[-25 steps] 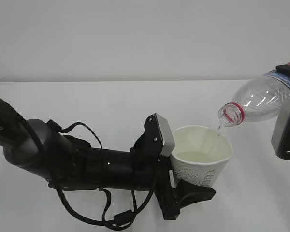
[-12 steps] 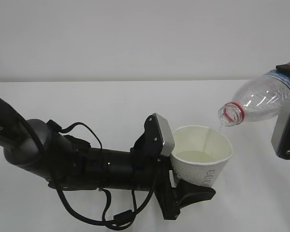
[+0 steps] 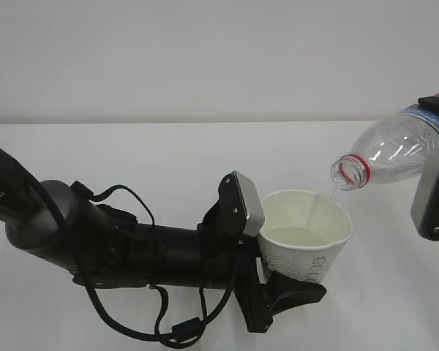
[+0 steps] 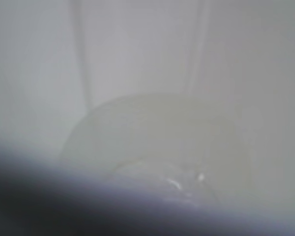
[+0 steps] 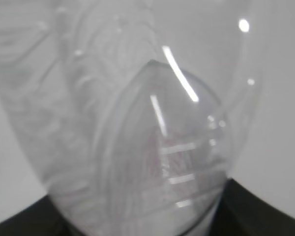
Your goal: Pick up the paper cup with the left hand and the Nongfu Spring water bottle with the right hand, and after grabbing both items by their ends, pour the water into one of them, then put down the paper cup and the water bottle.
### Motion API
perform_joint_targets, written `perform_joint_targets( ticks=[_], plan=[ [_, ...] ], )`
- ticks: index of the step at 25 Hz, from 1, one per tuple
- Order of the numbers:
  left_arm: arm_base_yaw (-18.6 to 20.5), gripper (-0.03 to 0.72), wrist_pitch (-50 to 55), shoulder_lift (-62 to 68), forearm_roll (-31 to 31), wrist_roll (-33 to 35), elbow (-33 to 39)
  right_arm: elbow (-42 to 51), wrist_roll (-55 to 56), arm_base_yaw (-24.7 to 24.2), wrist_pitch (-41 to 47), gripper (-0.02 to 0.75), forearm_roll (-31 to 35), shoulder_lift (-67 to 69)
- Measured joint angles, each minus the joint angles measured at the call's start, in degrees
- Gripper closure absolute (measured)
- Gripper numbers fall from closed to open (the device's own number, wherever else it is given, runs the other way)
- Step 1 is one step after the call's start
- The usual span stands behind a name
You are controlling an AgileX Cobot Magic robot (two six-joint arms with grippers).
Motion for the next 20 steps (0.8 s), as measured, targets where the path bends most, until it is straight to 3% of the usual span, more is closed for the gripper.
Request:
perform_joint_targets(
  ticks=[20],
  plan=[
    [0.0, 0.176, 0.0, 0.0, 0.0, 0.0, 0.0, 0.0, -0.5, 0.0, 0.0, 0.333, 0.0, 0.0]
  ],
)
